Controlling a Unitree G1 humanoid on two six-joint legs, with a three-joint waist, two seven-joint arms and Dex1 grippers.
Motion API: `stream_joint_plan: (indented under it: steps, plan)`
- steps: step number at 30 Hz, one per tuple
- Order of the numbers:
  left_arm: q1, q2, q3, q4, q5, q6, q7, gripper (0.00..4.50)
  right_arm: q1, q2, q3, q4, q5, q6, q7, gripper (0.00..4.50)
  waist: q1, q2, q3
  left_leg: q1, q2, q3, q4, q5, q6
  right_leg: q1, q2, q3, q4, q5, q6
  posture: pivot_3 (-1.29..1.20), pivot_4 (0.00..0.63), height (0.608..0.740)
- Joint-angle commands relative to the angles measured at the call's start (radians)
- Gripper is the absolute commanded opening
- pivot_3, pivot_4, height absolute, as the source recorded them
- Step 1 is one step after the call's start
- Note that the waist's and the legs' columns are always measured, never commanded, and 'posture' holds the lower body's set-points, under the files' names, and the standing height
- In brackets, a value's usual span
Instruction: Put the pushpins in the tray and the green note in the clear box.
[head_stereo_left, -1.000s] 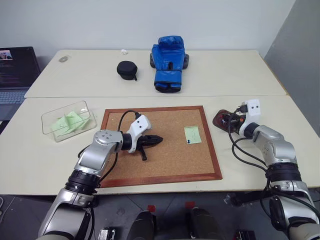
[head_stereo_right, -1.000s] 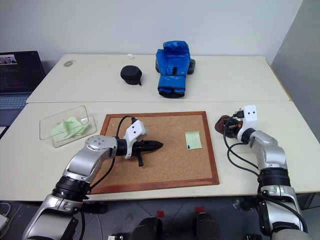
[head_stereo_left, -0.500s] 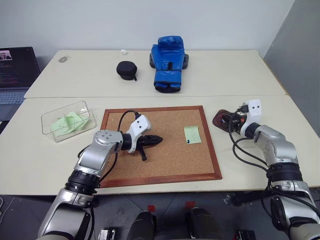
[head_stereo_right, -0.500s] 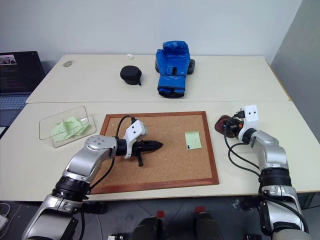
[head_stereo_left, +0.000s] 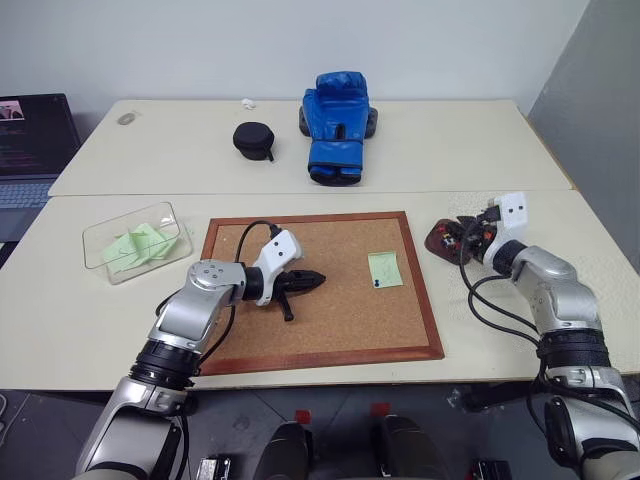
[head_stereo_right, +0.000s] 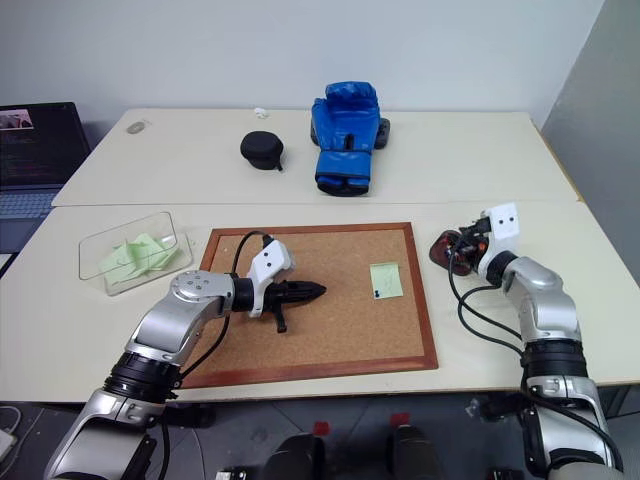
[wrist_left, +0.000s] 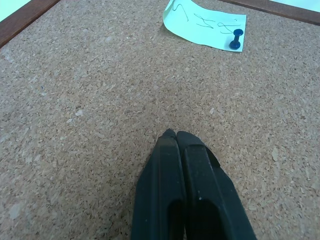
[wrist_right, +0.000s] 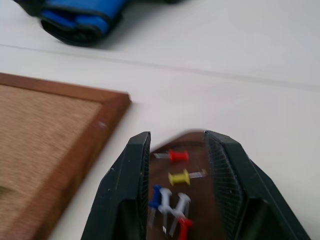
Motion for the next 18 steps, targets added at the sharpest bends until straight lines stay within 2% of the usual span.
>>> stream_joint_plan:
  steps: [1, 4, 8, 11, 18]
  plan:
    - [0.000, 0.001, -0.007, -0.020, 0.002, -0.004, -0.002, 0.00, 0.066, -0.034, 0.049, -0.193, 0.085, 0.061, 0.156, 1.75, 0.000, 0.000, 0.000, 0.000, 0.000, 0.000, 0.000, 0.000, 0.000, 0.000, 0.000, 0.000, 0.000, 0.000, 0.000, 0.00, 0.150, 0.740]
    - [0.001, 0.002, -0.008, -0.024, 0.000, -0.002, -0.004, 0.00, 0.148, -0.062, 0.144, -0.329, 0.105, 0.090, 0.269, 1.75, 0.000, 0.000, 0.000, 0.000, 0.000, -0.001, 0.000, 0.000, 0.000, 0.000, 0.000, 0.000, 0.000, 0.000, 0.000, 0.00, 0.150, 0.740]
    - [-0.003, 0.003, -0.007, -0.023, -0.001, -0.001, -0.007, 0.00, 0.200, -0.063, 0.238, -0.396, 0.087, 0.080, 0.329, 1.75, -0.001, 0.000, 0.000, 0.000, 0.000, -0.001, 0.000, 0.000, 0.000, 0.000, 0.000, 0.000, 0.000, 0.000, 0.000, 0.00, 0.150, 0.740]
    - [-0.001, 0.006, -0.007, -0.028, -0.002, 0.002, -0.010, 0.00, 0.187, -0.033, 0.294, -0.350, 0.016, 0.012, 0.311, 1.75, -0.001, 0.000, 0.000, 0.000, 0.000, 0.000, 0.001, 0.000, 0.000, 0.000, 0.000, 0.000, 0.000, 0.000, 0.000, 0.00, 0.150, 0.740]
    - [-0.003, 0.010, -0.009, -0.036, 0.002, 0.003, -0.013, 0.00, 0.110, 0.024, 0.327, -0.171, -0.093, -0.133, 0.271, 1.75, 0.000, 0.000, 0.000, 0.000, 0.000, -0.001, 0.001, 0.000, 0.000, 0.000, 0.001, -0.001, 0.000, 0.000, 0.000, 0.00, 0.150, 0.740]
